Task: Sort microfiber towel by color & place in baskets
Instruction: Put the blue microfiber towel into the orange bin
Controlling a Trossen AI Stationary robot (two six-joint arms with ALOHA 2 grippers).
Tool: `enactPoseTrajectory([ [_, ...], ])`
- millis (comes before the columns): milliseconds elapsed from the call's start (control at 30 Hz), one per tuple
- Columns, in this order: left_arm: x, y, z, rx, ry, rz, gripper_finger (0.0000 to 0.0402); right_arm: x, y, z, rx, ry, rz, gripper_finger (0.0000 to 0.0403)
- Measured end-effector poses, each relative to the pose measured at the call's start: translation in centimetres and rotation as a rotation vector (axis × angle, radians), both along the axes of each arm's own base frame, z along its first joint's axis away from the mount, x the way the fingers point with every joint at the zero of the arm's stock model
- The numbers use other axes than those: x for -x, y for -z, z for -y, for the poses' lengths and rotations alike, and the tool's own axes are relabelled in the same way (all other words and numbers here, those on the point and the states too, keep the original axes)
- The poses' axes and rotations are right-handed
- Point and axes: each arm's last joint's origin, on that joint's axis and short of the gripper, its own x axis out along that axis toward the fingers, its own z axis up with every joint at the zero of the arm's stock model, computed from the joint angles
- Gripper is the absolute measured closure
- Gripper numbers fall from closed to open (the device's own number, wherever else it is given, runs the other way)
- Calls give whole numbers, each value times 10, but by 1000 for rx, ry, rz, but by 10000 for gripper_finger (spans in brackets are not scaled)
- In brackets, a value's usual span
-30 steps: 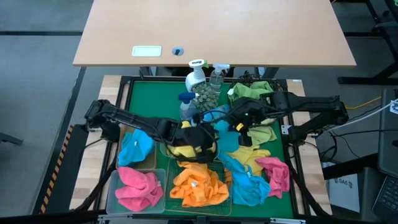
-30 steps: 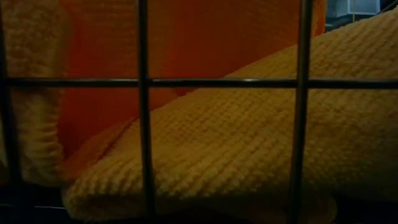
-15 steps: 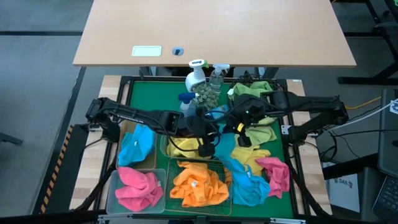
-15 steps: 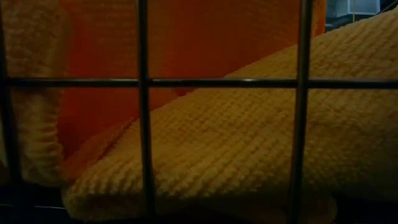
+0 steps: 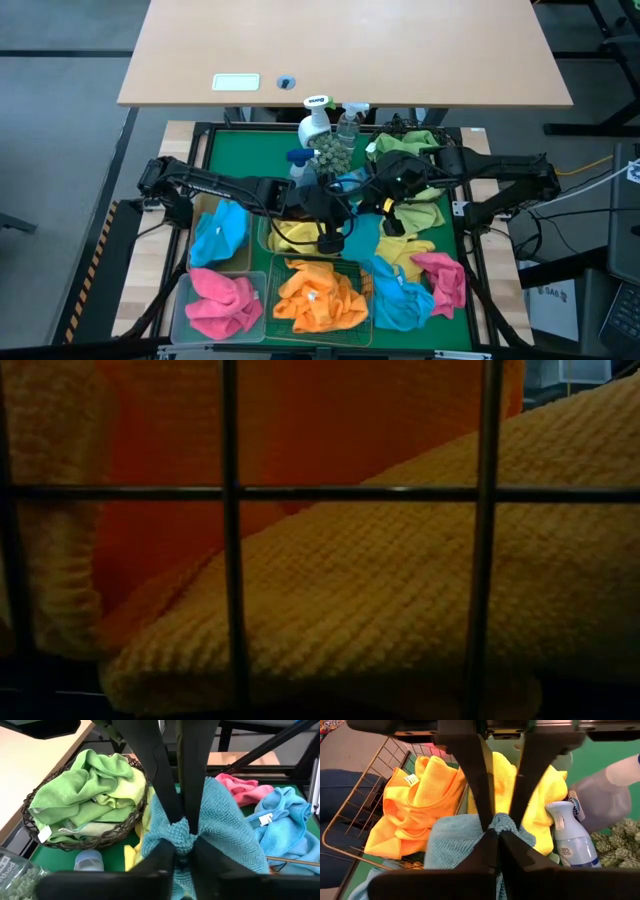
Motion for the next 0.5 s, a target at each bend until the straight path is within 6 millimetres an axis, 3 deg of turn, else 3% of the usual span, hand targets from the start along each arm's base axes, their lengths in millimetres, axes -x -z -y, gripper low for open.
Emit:
enactPoseTrajectory([
  [100,0,0,0,0,-1,-2,391,0,0,0,-33,35,-14,397],
  [267,0,0,0,0,-1,-3,389,0,0,0,-49,53,-20,392],
  [500,3,-1,-2,-8,-17,-17,396,-1,0,3,28,130,-9,308],
])
